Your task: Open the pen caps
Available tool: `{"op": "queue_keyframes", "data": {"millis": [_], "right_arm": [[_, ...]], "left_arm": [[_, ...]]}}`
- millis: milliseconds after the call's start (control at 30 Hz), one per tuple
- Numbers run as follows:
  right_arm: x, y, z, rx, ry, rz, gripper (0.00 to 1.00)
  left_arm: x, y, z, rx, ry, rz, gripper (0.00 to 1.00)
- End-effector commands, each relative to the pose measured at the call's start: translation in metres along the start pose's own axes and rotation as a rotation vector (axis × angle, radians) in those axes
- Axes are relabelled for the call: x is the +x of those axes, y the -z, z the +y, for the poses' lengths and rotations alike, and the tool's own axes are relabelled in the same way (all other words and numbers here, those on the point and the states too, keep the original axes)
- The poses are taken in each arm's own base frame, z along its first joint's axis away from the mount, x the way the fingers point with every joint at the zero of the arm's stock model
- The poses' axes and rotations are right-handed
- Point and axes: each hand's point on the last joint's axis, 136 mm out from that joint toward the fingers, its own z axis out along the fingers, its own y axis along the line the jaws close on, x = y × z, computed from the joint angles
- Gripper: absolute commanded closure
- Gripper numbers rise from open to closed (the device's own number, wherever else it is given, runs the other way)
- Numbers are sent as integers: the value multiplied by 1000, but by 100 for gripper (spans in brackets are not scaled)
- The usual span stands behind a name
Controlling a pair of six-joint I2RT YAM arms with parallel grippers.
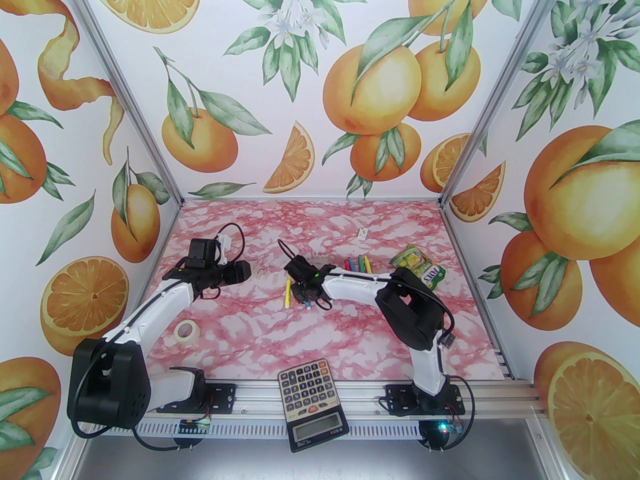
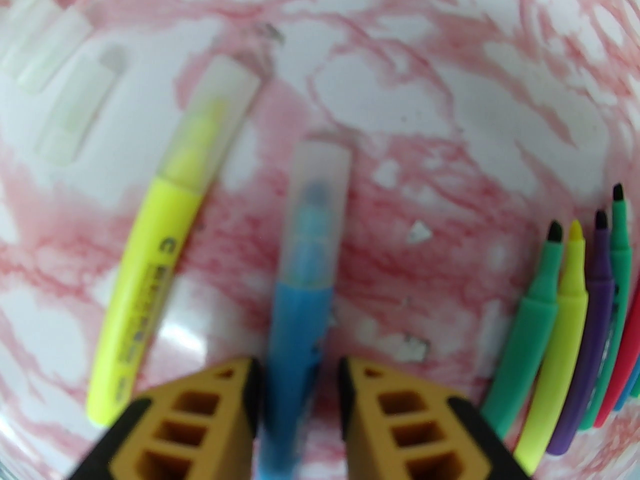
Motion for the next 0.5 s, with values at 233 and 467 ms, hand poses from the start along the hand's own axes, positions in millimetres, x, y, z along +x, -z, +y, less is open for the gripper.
{"op": "queue_keyframes", "data": {"millis": [233,467], "right_arm": [[14,-9,-3,40,29,63,72],[10,-6,-2,37,32,49,77]], "left_arm": [[-7,-2,-13,84,4,-32,37],[-11,-8,-28,177,22,-42,37]]}}
